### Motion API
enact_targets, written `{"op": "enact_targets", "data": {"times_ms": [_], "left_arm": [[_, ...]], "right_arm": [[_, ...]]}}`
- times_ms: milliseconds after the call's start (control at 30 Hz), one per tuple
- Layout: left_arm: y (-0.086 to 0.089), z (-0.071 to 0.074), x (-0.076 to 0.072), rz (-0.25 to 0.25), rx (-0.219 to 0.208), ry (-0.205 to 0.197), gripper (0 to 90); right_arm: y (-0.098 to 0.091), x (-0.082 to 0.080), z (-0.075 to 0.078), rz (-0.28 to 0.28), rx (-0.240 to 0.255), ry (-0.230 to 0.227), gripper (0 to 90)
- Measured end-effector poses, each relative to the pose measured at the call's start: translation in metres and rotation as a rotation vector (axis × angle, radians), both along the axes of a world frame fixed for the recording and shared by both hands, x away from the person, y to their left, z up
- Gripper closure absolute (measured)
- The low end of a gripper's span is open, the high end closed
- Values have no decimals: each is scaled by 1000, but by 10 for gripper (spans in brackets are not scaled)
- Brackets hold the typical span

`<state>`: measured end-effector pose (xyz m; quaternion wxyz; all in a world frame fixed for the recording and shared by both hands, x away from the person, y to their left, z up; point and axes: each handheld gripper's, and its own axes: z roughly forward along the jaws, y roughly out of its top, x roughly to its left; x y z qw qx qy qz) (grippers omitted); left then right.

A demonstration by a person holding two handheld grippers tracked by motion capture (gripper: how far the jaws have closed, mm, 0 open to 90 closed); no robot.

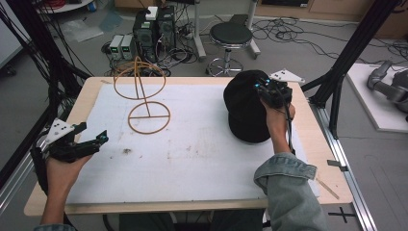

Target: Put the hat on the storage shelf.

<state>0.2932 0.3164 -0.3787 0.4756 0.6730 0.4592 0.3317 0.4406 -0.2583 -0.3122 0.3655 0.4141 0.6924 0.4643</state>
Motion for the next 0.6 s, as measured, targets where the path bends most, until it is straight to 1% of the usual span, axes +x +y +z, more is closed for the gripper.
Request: {"op": "enact_targets", "data": {"times_ms": [67, 133, 200, 267, 300, 333, 367, 400, 467, 600], "left_arm": [[1, 1, -1, 0, -1, -3, 198], [1, 2, -1, 1, -4, -8, 198], [1, 2, -1, 0, -6, -10, 198], [2, 3, -2, 0, -7, -10, 198], [2, 3, -2, 0, -6, -10, 198], [2, 3, -2, 2, -6, -10, 198], [3, 3, -2, 2, -8, -12, 198], [4, 4, -3, 4, -9, -13, 198], [4, 5, -3, 6, -12, -18, 198], [5, 6, -4, 5, -14, -22, 198]], "right_arm": [[2, -2, 7, 23, 16, -22, 795], [4, -3, 13, 37, 27, -27, 794], [7, -6, 21, 56, 29, -46, 794], [8, -6, 23, 63, 31, -49, 794], [12, -8, 30, 82, 31, -66, 794], [12, -8, 30, 82, 31, -66, 794], [14, -10, 36, 96, 27, -80, 794], [15, -10, 38, 99, 27, -81, 794], [19, -12, 45, 115, 23, -101, 795], [23, -15, 59, 150, 40, -125, 794]]}}
